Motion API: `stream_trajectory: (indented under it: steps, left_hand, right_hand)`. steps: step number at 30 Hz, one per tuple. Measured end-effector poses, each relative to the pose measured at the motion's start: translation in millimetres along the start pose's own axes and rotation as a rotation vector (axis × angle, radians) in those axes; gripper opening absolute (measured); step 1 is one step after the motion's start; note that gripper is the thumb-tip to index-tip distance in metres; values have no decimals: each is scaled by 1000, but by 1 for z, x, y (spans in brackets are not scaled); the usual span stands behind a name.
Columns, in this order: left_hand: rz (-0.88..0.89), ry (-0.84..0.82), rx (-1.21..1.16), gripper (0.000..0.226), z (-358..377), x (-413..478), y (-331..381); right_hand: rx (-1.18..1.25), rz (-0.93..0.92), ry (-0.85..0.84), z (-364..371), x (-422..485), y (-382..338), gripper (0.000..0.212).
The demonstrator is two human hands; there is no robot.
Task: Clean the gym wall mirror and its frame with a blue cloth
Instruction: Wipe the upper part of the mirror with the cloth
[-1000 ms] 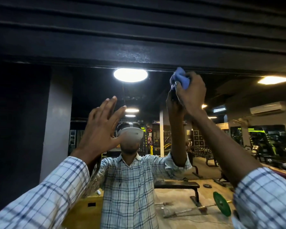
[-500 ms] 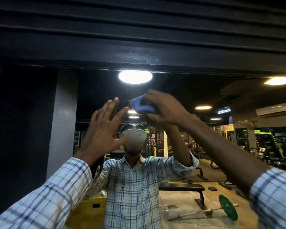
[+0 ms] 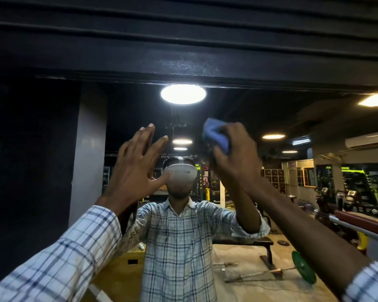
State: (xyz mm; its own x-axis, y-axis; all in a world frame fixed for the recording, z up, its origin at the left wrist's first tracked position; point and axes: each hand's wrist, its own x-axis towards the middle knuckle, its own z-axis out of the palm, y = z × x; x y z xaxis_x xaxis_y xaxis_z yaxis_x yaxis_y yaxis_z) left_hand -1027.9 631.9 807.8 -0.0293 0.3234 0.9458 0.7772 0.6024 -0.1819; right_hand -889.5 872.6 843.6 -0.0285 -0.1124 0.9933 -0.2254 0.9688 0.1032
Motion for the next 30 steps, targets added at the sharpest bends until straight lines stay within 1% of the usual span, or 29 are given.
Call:
stream_trajectory:
  steps: [1, 2, 3, 4, 5, 6, 8, 9, 10, 11, 12, 13, 14, 15, 16, 18, 19, 20, 21, 22, 24, 25, 26, 27, 29, 30]
  left_hand:
    - [3, -3, 0, 89, 0, 0, 0]
    - [5, -1, 1, 88, 0, 0, -1]
    - [4, 1, 4, 88, -1, 0, -2]
    - [0, 0, 9, 89, -1, 0, -3]
    - [-5, -4, 12, 89, -1, -1, -4]
    - [-13, -5, 9, 89, -1, -1, -6]
    - [-20, -3, 0, 89, -1, -2, -7]
    - [-20, -2, 0, 89, -1, -2, -7]
    - [-21, -5, 3, 89, -1, -1, -6]
    - [-22, -10, 7, 90, -2, -1, -6]
    - [-20, -14, 9, 90, -2, -1, -7]
    - [-17, -14, 9, 90, -3, -2, -9]
    - [-12, -19, 8, 90, -4, -2, -11]
    - [-2, -32, 7, 91, -6, -3, -13]
    - [9, -45, 7, 91, -8, -4, -16]
    - [30, -45, 13, 90, -12, -5, -22]
    - [39, -41, 22, 90, -13, -5, -24]
    - [48, -39, 36, 89, -14, -5, -26]
    - [57, -38, 52, 89, -15, -5, -29]
    - [65, -36, 62, 89, -16, -6, -33]
    - [47, -20, 59, 91, -20, -8, -45]
    - [31, -15, 51, 91, -23, -8, -53]
    - [30, -18, 50, 91, -26, -9, -61]
    - [44, -22, 58, 91, -28, -10, -69]
    - [81, -25, 69, 90, -32, -12, -83]
    - [87, -24, 66, 90, -33, -11, -88]
  right_hand:
    - [13, -157, -169, 4, -10, -7, 27]
    - [24, -320, -386, 8, -19, -13, 28]
    - [1, -439, -571, 8, -25, -15, 30]
    - [-27, -479, -635, 4, -22, -13, 32]
    - [-34, -438, -561, 2, -14, -9, 31]
    - [-28, -324, -403, -1, -4, -2, 29]
    - [3, 6, -44, -8, 12, 5, 26]
    - [25, 101, 38, -6, 15, 6, 26]
    - [34, 80, 24, -3, 14, 2, 27]
    - [19, -53, -95, 4, 8, -4, 28]
    - [5, -244, -292, 13, 0, -11, 28]
    - [-8, -427, -526, 18, -9, -16, 29]
    - [-28, -538, -678, 20, -13, -17, 30]
    - [-31, -539, -696, 18, -8, -16, 29]
    - [-4, -470, -585, 18, 0, -11, 28]
    - [36, -180, -203, 12, 23, -4, 25]
    - [42, -43, -40, 10, 29, -4, 24]
    - [48, 26, 43, 14, 31, -4, 23]
    - [43, 1, 30, 18, 29, -10, 23]
    - [19, -128, -77, 26, 24, -19, 24]
    - [-10, -453, -447, 41, 7, -36, 25]
    - [-38, -522, -547, 44, 5, -39, 26]
    - [-40, -485, -509, 45, 9, -41, 25]
    - [-12, -358, -361, 47, 17, -40, 24]
    - [69, -20, 22, 44, 33, -42, 21]
    - [93, 85, 115, 46, 34, -44, 22]
